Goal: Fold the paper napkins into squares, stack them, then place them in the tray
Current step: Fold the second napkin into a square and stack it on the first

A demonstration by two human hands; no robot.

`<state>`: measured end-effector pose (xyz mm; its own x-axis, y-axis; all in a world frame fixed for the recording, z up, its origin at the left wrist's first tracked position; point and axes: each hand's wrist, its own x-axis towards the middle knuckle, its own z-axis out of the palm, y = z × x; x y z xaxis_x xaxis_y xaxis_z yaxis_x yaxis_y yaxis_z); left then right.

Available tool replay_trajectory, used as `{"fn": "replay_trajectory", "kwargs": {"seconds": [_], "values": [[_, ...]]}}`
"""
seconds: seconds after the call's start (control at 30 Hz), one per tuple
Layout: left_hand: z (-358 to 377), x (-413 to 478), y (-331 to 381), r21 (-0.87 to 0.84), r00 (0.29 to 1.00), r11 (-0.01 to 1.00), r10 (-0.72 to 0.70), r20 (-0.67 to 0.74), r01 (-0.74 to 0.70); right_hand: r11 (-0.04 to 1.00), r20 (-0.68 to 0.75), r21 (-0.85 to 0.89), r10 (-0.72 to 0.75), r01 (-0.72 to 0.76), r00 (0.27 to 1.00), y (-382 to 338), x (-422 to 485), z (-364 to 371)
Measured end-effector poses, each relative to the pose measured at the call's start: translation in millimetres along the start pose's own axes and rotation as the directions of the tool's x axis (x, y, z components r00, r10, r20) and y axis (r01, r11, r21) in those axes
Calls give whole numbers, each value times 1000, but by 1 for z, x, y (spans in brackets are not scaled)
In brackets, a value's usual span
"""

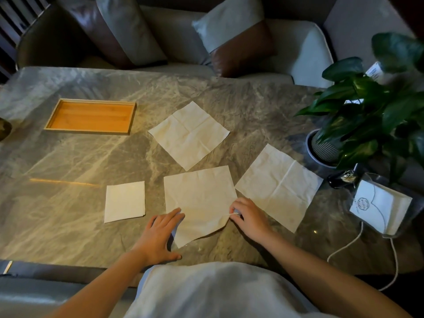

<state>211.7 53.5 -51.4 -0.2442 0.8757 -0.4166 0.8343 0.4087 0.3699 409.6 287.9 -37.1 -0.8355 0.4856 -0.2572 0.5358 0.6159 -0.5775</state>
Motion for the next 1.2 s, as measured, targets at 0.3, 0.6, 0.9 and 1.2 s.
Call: {"fn": "replay_trajectory", "kwargs": {"seconds": [0.3, 0.6, 0.9, 1.2], "values": [[-8, 15, 6, -184, 941, 983, -79, -328, 19, 997, 89, 73, -40, 33, 995, -11, -3, -29], [-13, 19, 15, -518, 930, 837, -312, -193, 173, 988, 15, 110, 106, -107, 994, 6, -3, -25], [-10, 14, 11, -603, 909, 771, -379, -172, 207, 913, 9, 266, 317, -308, 948, 7, 0, -6], [-11, 21, 12, -589, 880, 759, -447, -161, 278, 896, -49, 261, 383, -358, 923, 8, -7, 2]]}}
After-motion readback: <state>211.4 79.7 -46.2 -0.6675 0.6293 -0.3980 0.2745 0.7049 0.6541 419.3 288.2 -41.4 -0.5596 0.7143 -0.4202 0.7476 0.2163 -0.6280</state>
